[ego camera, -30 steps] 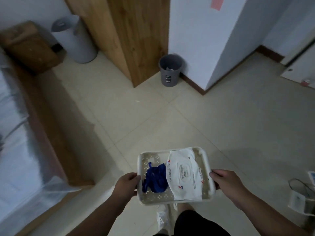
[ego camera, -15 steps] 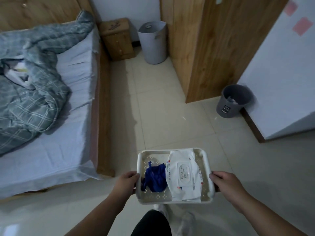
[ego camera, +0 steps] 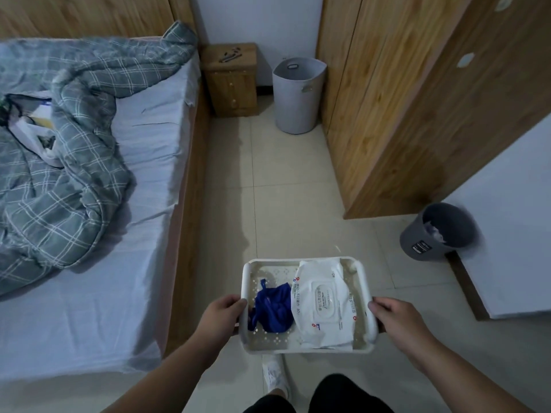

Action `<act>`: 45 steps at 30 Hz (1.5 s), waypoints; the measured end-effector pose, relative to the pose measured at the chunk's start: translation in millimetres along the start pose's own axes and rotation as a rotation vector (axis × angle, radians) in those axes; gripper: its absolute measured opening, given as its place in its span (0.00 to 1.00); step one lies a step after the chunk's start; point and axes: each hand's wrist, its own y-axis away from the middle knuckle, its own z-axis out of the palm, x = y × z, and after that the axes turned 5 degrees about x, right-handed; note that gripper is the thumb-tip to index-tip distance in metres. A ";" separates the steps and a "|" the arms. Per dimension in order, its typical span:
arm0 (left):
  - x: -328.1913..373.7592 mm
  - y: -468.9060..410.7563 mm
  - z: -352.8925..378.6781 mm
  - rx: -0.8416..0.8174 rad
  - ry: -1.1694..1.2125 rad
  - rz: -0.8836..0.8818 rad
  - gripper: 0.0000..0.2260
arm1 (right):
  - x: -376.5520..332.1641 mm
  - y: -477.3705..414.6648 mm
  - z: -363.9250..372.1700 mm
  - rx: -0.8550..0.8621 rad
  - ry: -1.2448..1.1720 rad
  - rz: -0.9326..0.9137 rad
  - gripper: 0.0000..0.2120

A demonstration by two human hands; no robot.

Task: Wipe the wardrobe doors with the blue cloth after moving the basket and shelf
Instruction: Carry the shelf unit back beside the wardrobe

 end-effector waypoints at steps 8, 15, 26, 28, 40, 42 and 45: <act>104.4 -78.0 -1.9 -0.004 0.007 0.013 0.09 | -77.4 -102.1 6.6 0.001 -0.006 -0.019 0.13; 197.3 -160.5 9.3 0.037 0.023 -0.029 0.09 | -149.5 -226.7 7.7 -0.054 0.007 -0.031 0.13; 347.9 -280.2 9.7 0.099 0.095 -0.034 0.08 | -294.9 -385.3 11.6 -0.076 0.062 -0.076 0.10; 373.1 -310.7 7.1 0.085 0.096 -0.039 0.08 | -316.7 -416.9 17.9 -0.062 0.066 -0.083 0.10; 545.4 -481.6 -29.7 -0.063 0.037 0.020 0.09 | -453.0 -580.1 58.2 0.031 0.045 -0.034 0.11; 576.5 -503.1 -32.8 -0.079 0.025 0.031 0.09 | -469.6 -602.8 61.0 0.067 0.045 -0.031 0.11; 616.6 -535.9 -30.9 -0.084 0.022 0.039 0.09 | -489.7 -638.8 64.3 0.078 0.022 -0.008 0.11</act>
